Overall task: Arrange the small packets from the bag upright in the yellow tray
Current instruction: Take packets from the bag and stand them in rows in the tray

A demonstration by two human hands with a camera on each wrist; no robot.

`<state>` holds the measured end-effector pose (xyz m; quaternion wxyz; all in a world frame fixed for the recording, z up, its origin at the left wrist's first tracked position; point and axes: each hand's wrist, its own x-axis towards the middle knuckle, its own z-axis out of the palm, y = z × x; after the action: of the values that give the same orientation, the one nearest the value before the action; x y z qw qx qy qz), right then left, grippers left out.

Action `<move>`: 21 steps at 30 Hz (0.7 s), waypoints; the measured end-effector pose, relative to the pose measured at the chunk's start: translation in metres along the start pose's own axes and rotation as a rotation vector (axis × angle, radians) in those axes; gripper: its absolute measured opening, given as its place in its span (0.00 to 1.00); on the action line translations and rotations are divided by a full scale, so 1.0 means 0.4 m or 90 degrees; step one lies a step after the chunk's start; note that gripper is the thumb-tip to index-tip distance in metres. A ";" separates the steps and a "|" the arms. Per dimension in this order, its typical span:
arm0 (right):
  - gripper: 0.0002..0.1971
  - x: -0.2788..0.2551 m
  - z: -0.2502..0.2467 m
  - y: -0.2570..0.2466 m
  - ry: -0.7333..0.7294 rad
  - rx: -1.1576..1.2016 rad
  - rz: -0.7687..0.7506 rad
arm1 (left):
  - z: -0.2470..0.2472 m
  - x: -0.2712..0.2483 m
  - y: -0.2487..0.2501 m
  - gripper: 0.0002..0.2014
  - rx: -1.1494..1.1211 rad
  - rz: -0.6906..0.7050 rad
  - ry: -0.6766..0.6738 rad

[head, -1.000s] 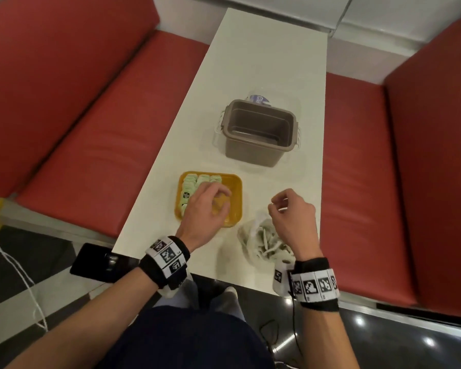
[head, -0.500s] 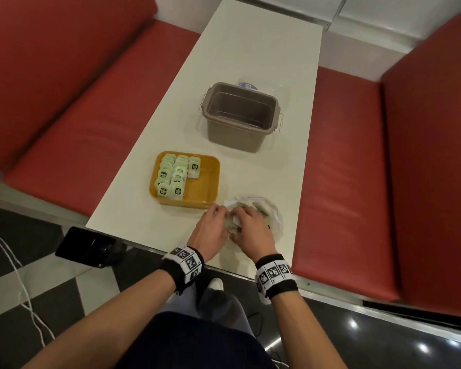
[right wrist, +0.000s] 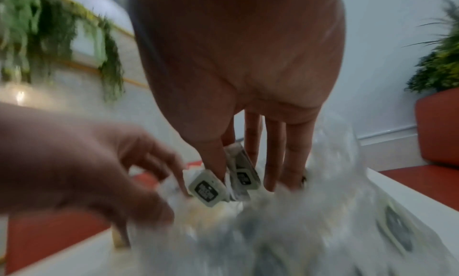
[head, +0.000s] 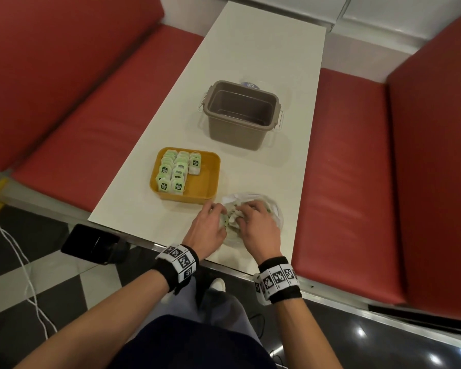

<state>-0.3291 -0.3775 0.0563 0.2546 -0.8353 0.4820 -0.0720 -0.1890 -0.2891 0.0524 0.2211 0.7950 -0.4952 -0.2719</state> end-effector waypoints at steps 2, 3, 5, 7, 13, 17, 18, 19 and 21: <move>0.14 -0.007 -0.029 0.000 0.024 0.046 0.000 | -0.004 0.000 -0.001 0.20 -0.013 -0.002 0.001; 0.14 -0.008 -0.046 0.000 0.031 0.070 0.003 | -0.006 0.001 -0.003 0.21 -0.020 -0.004 0.001; 0.13 -0.007 -0.077 0.004 0.046 0.112 -0.003 | -0.009 0.002 -0.008 0.21 -0.032 -0.001 0.002; 0.11 -0.008 -0.106 0.012 0.073 0.168 -0.003 | -0.011 0.000 -0.012 0.20 -0.037 0.010 0.001; 0.11 -0.019 -0.124 0.024 0.080 0.260 0.047 | -0.024 0.001 -0.006 0.17 -0.050 0.021 0.005; 0.10 -0.032 -0.098 0.041 0.055 0.346 0.111 | -0.043 -0.002 0.005 0.16 -0.036 0.037 0.009; 0.09 -0.035 -0.106 0.040 0.061 0.402 0.125 | -0.052 -0.003 0.007 0.16 -0.037 0.042 0.020; 0.09 -0.038 -0.118 0.035 0.065 0.466 0.136 | -0.065 -0.006 0.012 0.16 -0.046 0.044 0.030; 0.09 -0.039 -0.153 0.020 0.063 0.598 0.146 | -0.096 -0.008 0.030 0.17 -0.103 0.051 0.060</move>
<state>-0.3656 -0.3894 0.1068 0.5872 -0.5673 0.4976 -0.2926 -0.1731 -0.2879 0.0894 0.3184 0.7660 -0.4921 -0.2639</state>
